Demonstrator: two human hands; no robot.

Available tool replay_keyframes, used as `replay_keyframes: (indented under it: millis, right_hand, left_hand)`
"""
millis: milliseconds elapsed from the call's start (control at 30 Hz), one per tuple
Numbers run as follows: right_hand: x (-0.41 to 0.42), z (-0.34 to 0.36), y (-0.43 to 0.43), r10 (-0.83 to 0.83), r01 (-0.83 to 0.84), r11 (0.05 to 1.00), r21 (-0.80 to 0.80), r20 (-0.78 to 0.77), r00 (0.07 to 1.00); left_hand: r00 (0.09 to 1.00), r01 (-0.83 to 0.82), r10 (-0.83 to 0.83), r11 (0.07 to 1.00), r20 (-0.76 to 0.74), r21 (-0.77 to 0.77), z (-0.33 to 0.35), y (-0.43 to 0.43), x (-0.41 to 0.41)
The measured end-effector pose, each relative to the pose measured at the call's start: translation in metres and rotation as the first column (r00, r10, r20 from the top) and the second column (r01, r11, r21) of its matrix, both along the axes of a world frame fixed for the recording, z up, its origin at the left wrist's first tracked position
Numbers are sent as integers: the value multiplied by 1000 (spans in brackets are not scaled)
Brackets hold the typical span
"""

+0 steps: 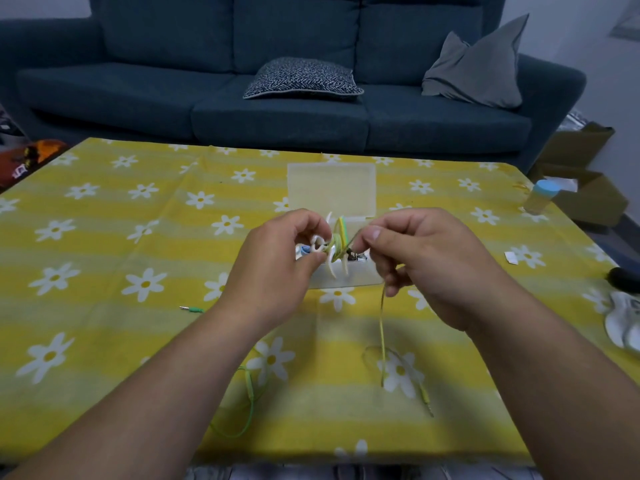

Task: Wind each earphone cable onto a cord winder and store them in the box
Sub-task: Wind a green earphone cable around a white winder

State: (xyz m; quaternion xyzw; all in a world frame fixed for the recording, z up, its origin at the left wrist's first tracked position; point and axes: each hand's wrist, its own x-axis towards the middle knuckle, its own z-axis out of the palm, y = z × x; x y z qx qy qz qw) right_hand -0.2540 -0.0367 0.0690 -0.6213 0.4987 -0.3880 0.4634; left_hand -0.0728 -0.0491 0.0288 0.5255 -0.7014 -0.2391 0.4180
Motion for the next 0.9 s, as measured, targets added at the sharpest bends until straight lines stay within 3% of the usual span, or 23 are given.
replay_keyframes:
  millis: [200,367,467,600,733,900]
  right_hand:
    - [-6,-5,-7,-199,115,955,-272,-302,932]
    - [-12,-7,-13,-278,161,921,-355,-309,910]
    - [-12,-10,-15,-266,196,942,-273,-251,931]
    - [-13,-15,-15,-219,220,975,17,-51,974]
    - [-9,-24,-12,-60,83,980,182,-131,990]
    - [-4,-26,-5,175,-142,935,324,-76,982]
  left_hand:
    - [988,123,-118,992,102,-38,5,8,-7]
    - [972,219,-219,976,86,8,4,10,-9]
    - [962,272,-270,961,-42,56,4,12,-12]
    - [929,287,-248,951,-276,112,3,11,-12]
    - [880,267,-192,957,-435,117,4,9,-11]
    - [862,137,-76,987,-501,86,2,6,-10]
